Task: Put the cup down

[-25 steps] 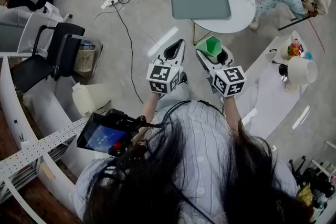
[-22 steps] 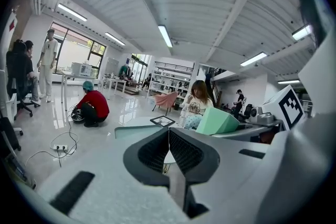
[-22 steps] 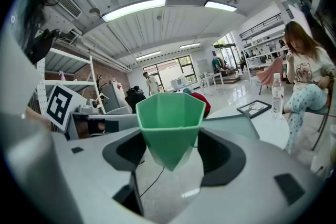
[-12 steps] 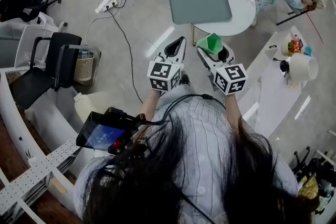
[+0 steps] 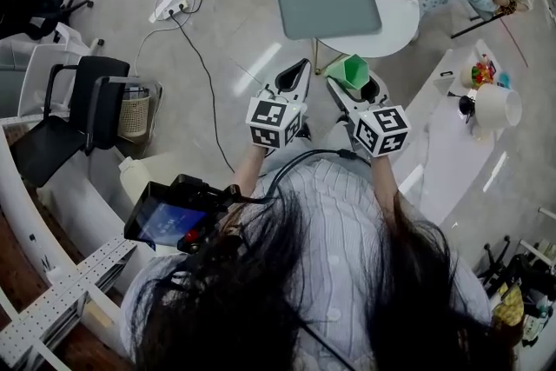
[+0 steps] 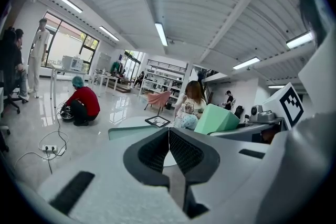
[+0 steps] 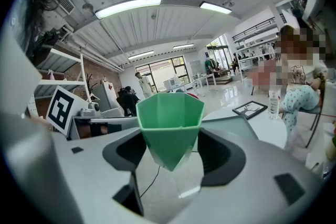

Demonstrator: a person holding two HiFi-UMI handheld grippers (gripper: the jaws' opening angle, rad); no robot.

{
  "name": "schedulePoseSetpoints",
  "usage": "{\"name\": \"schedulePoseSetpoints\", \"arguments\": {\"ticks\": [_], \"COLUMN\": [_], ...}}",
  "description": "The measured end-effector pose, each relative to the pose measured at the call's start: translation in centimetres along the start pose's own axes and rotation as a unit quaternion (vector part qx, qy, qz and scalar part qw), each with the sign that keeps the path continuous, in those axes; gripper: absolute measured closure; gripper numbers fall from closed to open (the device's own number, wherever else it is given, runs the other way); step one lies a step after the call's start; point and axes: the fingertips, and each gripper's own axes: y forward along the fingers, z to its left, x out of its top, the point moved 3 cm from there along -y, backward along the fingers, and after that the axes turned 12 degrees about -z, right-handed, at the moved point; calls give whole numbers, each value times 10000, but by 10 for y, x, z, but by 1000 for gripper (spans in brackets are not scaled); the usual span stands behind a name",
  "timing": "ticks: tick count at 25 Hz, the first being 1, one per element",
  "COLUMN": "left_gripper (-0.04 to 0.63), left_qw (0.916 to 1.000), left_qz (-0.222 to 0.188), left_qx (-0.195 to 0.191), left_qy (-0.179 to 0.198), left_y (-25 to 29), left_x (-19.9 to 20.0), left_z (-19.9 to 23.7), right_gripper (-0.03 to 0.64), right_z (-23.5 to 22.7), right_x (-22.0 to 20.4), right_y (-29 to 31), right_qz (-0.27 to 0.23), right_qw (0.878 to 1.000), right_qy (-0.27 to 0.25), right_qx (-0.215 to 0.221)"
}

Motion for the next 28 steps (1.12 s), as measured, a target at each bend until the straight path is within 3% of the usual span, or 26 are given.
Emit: {"name": "schedulePoseSetpoints", "arguments": {"ticks": [28], "left_gripper": [580], "left_qw": [9996], "left_qz": [82], "left_qx": [276], "left_qy": [0], "left_y": [46], "left_x": [0], "left_z": [24], "right_gripper": [301], "right_z": [-47], "right_x": [13], "right_y": [41], "right_qz": [38], "right_qw": [9999], "right_qy": [44], "right_qx": [128]}}
